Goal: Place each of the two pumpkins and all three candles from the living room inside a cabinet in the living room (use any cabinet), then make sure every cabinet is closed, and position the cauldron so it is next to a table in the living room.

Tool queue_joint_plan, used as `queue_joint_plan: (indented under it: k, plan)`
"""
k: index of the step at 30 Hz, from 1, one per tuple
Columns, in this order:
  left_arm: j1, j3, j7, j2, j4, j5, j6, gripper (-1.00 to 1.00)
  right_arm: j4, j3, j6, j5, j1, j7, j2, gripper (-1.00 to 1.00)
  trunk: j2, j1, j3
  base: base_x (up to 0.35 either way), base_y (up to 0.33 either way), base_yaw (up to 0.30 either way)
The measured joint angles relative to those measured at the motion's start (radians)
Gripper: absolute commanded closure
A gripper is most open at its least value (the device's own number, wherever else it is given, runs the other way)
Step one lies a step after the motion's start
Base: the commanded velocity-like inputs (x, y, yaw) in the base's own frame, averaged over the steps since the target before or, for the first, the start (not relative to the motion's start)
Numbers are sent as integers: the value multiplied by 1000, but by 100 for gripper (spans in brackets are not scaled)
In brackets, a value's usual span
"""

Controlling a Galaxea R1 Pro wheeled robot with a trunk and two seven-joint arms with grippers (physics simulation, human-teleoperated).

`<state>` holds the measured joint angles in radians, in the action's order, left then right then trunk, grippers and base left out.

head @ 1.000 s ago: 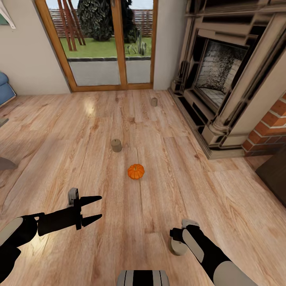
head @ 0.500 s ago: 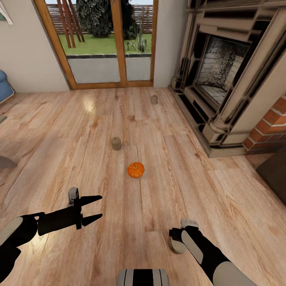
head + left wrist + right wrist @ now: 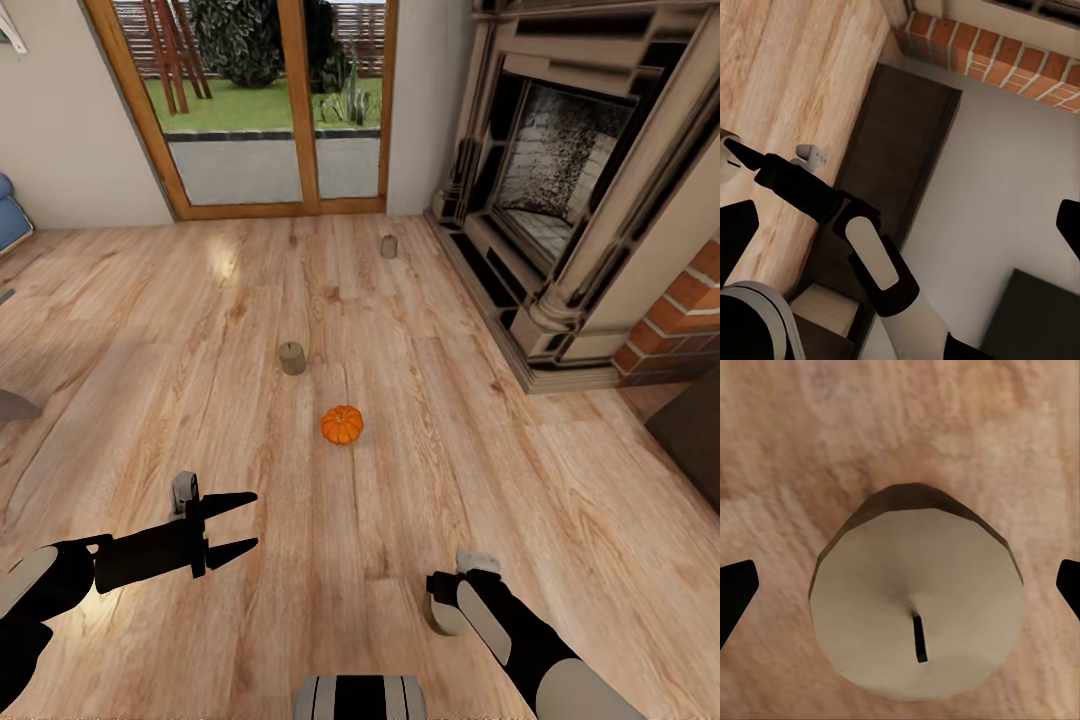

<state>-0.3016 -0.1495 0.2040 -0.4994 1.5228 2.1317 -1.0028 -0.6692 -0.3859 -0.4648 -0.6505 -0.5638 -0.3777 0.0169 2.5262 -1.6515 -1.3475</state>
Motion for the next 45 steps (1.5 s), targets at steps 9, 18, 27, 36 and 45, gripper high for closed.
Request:
queue_joint_plan:
  k: [9,18,27,36,45]
  plan:
    - [0,0,0,0,0,1,0,-100,1,0,4,0,0,-2,0,-100,1,-1,-8,0,0,0]
    - [0,0,0,0,0,1,0,-100,1,-1,5,0,0,-1,0,-100,1,-3,-23,0,0,0]
    - [0,0,0,0,0,1,0,-100,1,-1,5,0,0,-1,0,-100,1,-3,-23,0,0,0]
    - [0,0,0,0,0,1,0,-100,1,-1,5,0,0,-1,0,-100,3,-5,-43,0,0,0]
    - [0,-1,0,0,0,0,0,-100,1,-1,5,0,0,-1,0,-100,3,-5,-46,0,0,0]
